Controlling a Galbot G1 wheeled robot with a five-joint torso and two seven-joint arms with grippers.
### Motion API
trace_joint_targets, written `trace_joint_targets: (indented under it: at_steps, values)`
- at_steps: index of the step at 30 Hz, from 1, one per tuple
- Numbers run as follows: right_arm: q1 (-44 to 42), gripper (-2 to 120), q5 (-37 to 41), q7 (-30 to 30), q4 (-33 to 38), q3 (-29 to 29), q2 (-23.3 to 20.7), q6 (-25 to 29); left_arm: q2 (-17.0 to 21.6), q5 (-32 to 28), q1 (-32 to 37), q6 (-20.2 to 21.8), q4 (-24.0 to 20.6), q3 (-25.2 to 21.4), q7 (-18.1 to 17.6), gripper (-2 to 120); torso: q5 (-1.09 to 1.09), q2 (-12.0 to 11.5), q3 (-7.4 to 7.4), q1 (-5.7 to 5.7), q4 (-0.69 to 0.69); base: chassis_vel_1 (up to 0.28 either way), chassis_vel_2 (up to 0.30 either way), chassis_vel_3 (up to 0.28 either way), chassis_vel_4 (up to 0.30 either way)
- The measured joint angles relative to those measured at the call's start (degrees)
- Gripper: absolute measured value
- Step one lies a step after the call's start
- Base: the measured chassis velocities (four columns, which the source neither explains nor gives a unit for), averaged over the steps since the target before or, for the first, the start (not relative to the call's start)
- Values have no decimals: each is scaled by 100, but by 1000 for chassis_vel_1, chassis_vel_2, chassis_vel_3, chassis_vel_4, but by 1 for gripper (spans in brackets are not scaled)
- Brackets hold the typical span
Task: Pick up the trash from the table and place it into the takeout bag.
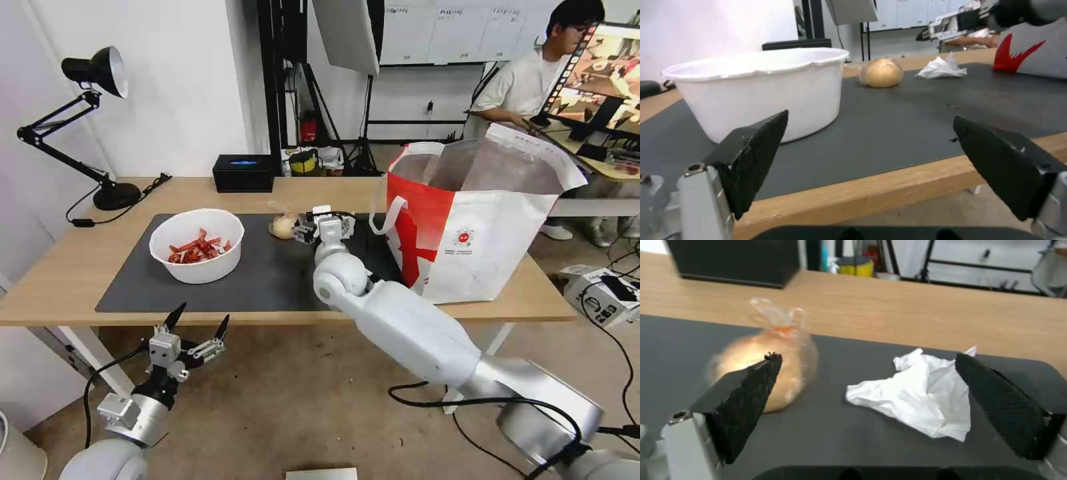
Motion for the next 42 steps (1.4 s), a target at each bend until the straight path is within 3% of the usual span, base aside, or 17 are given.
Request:
trace_joint_targets:
  at_steps: [9,21,42]
  values:
    - [216,100,-37,18,-775,204,423,-211,-8,3,-15,1,4,51,0,100,0,0,-1,0,1,0,0,0,0]
    - [489,100,-195,-268,-1584,354,662,-285,122,-4,-25,4,-25,91,0,100,0,1,-1,-1,0,0,0,0,0]
    - [673,100,-177,-392,-2005,391,844,-425,158,-20,2,12,-79,98,-1,100,0,1,-1,-1,0,0,0,0,0]
